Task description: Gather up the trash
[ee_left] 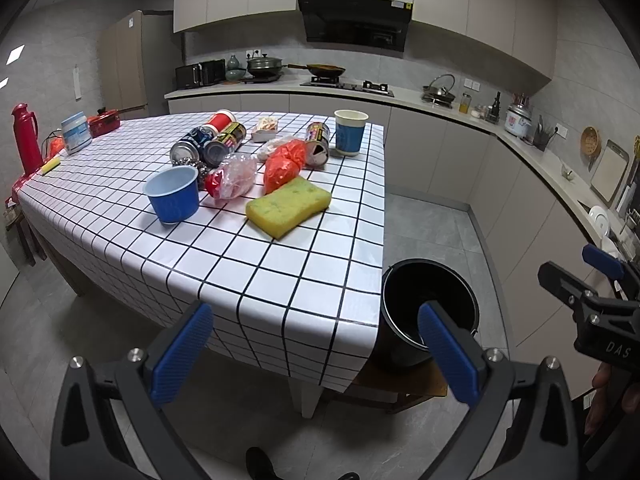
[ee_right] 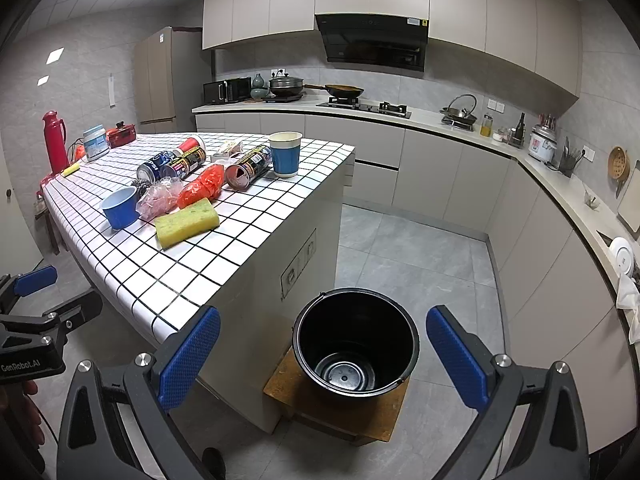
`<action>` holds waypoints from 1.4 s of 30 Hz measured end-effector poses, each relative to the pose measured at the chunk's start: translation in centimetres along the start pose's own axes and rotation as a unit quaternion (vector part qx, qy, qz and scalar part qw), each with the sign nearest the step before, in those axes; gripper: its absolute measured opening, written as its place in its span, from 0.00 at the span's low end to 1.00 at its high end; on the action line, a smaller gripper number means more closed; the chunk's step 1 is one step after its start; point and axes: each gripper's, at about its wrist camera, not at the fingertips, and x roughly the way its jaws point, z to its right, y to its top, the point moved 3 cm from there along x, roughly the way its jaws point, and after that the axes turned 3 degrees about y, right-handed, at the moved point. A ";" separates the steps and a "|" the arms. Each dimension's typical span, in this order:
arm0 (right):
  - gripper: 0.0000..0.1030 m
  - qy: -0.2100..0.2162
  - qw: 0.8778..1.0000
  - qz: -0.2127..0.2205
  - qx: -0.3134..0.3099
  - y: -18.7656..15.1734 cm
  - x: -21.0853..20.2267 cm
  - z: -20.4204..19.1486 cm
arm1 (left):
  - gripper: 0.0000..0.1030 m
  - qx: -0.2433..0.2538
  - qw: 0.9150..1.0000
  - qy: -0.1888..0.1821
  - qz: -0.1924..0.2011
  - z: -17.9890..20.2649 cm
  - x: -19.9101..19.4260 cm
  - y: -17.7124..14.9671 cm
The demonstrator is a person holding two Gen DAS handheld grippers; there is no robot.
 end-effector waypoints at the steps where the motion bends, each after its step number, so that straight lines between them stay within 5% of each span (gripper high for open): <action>1: 1.00 0.001 1.000 0.000 0.000 0.0 0.0 0.0 | 1.00 0.000 1.000 0.000 0.000 0.0 0.0 0.0; 13: 1.00 0.003 1.000 -0.005 0.004 0.1 0.3 0.1 | 1.00 -0.005 1.000 0.010 -0.001 -0.6 0.3 0.3; 25: 1.00 0.045 0.998 -0.042 0.017 0.8 4.6 -0.5 | 1.00 -0.047 0.997 0.066 -0.005 -6.6 2.3 1.4; 42: 0.94 0.090 0.994 -0.039 0.047 8.3 12.8 -7.1 | 0.99 -0.081 0.993 0.088 0.011 -14.9 9.1 5.3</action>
